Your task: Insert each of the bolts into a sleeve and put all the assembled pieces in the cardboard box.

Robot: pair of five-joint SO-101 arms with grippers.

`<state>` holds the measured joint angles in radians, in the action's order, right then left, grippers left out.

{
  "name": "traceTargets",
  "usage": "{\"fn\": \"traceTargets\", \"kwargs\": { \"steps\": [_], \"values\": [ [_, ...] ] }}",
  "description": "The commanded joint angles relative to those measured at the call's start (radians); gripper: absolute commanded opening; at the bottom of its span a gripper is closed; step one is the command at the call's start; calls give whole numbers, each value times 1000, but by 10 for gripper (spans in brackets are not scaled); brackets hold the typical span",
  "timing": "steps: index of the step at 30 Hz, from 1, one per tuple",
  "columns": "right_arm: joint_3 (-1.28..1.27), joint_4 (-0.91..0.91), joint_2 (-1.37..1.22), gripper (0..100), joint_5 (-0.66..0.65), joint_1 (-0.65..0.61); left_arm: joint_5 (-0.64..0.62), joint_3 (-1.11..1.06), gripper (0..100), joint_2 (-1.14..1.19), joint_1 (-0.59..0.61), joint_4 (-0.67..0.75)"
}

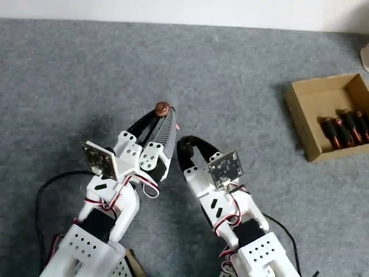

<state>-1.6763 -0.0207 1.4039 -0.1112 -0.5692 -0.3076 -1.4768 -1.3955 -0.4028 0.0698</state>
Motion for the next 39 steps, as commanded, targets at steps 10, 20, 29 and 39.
{"fn": "traceTargets", "kwargs": {
  "steps": [10, 20, 29, 39],
  "values": [
    [-128, 36, 16, 6, 8, -30, -46, -53, 5, -27, -22, 11],
    [-131, 36, 16, 6, 6, -27, -91, -41, 5, -33, -24, -23],
    [-134, 36, 16, 6, 6, -27, -92, 27, 5, -33, -107, -180],
    [-134, 36, 16, 6, 6, -27, -164, 30, 5, -25, -107, -222]
  ]
}}
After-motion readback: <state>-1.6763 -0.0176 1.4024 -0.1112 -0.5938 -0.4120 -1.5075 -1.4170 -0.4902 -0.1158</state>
